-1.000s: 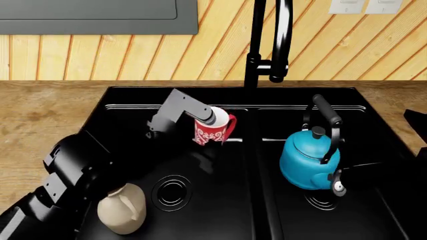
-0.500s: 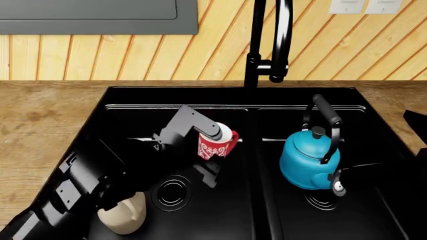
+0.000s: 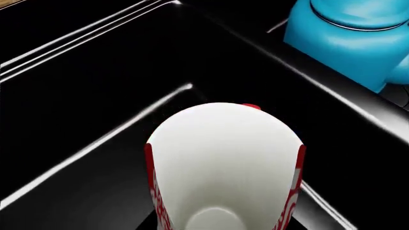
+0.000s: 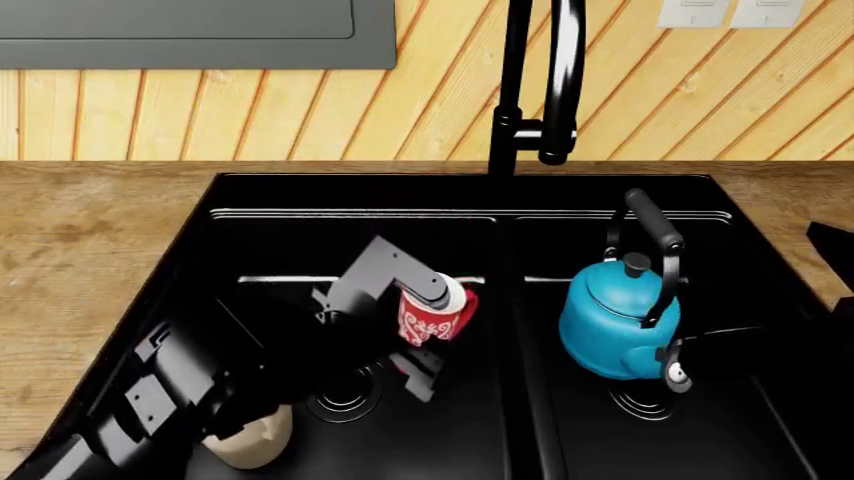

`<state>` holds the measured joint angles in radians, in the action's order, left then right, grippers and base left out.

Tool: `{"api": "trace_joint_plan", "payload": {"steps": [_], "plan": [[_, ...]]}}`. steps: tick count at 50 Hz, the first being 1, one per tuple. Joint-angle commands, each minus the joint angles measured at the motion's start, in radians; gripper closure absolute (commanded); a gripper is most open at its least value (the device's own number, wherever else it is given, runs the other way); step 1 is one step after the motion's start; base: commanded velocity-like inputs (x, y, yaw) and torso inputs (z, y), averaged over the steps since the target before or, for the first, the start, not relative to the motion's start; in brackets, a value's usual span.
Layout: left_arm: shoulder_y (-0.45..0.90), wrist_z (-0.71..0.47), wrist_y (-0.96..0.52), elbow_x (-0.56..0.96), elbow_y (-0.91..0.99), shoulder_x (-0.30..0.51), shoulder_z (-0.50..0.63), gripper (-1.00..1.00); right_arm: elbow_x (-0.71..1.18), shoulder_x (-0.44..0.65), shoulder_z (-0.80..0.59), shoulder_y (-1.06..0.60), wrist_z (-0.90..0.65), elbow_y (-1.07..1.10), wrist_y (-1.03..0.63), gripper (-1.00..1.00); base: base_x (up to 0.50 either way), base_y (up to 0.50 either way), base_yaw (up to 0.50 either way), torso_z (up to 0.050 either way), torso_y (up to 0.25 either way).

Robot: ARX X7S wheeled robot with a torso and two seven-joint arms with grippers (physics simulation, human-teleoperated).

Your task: Pick the jug and cup and place them in the sink. Then turn on the water.

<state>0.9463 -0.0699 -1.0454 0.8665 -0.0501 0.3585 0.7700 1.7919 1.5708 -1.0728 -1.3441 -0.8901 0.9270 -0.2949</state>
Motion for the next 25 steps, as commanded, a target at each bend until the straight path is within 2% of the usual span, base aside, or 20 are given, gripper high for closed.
{"api": "trace_joint_plan", "payload": {"steps": [1, 25], "plan": [[-0.012, -0.012, -0.003, 0.008, 0.001, 0.001, 0.009, 1.00, 0.001, 0.000, 0.003, 0.004, -0.005, 0.004, 0.003, -1.00, 0.00, 0.00, 0.00, 0.000, 0.000], [-0.026, 0.002, -0.010, -0.008, -0.007, 0.008, 0.061, 1.00, -0.008, 0.000, 0.004, 0.018, -0.008, 0.005, 0.011, -1.00, 0.00, 0.00, 0.00, 0.000, 0.000]]}}
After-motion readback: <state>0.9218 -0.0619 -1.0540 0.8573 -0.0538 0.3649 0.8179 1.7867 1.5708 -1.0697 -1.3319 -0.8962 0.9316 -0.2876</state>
